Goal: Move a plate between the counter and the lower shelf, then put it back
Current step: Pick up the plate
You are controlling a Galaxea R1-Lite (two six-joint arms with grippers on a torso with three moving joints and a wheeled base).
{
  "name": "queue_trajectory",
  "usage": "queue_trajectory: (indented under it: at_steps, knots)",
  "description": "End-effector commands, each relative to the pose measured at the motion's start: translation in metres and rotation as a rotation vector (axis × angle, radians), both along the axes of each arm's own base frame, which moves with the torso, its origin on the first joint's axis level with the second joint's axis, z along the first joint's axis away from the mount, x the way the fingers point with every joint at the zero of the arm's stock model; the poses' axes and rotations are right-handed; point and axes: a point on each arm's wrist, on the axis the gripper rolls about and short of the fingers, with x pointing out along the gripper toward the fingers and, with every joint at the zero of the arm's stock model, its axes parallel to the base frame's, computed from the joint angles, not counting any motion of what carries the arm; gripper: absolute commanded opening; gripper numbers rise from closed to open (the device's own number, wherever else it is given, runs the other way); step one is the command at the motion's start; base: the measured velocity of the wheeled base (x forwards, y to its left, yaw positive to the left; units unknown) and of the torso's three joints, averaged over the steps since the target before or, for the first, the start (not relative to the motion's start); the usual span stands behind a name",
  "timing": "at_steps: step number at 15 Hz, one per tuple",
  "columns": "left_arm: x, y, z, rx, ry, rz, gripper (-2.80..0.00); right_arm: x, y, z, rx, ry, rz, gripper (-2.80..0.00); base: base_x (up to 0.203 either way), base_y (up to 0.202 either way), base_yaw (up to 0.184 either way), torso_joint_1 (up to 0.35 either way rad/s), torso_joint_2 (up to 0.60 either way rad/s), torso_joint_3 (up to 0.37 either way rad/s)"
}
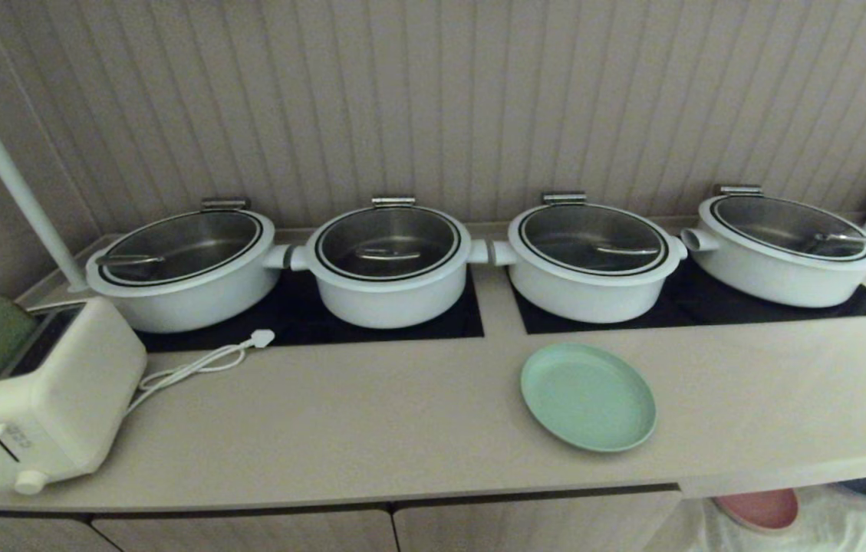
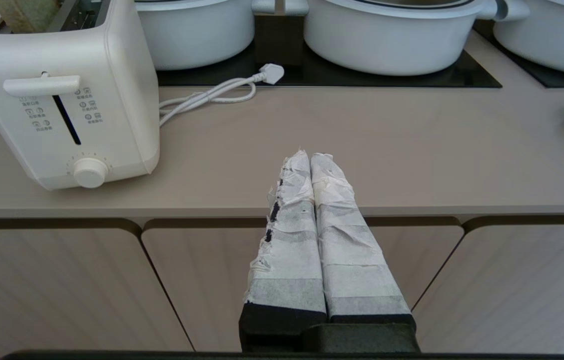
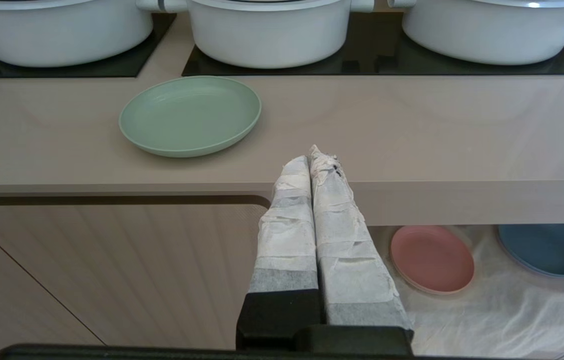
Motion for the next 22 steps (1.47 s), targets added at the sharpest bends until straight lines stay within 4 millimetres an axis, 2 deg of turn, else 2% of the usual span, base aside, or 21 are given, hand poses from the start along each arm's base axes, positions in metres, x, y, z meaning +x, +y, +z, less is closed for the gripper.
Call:
queue_trajectory:
  at_steps: [1, 16, 18, 20, 22]
  knots:
    - [0.0, 0.0, 0.0, -0.001, -0.001, 0.0, -2.8, 0.0, 0.0, 0.0, -0.001, 0.0, 0.0, -2.8, 0.0, 0.0, 0.0, 0.0, 0.0, 0.0]
    - [0.0, 0.0, 0.0, -0.001, -0.001, 0.001, -2.8, 0.0, 0.0, 0.001, -0.056, -0.006, 0.002, -2.8, 0.0, 0.0, 0.0, 0.0, 0.0, 0.0]
    - [0.0, 0.0, 0.0, -0.001, -0.001, 0.001, -2.8, -0.005, 0.0, 0.015, -0.061, -0.033, 0.008, -2.8, 0.0, 0.0, 0.0, 0.0, 0.0, 0.0]
    - [0.0, 0.0, 0.0, -0.001, 0.0, 0.0, -2.8, -0.008, 0.0, 0.039, -0.062, -0.026, 0.011, -2.8, 0.0, 0.0, 0.0, 0.0, 0.0, 0.0]
    - [0.0, 0.0, 0.0, -0.001, 0.0, -0.001, -2.8, -0.001, 0.0, 0.058, -0.067, 0.037, 0.014, -2.8, 0.0, 0.0, 0.0, 0.0, 0.0, 0.0]
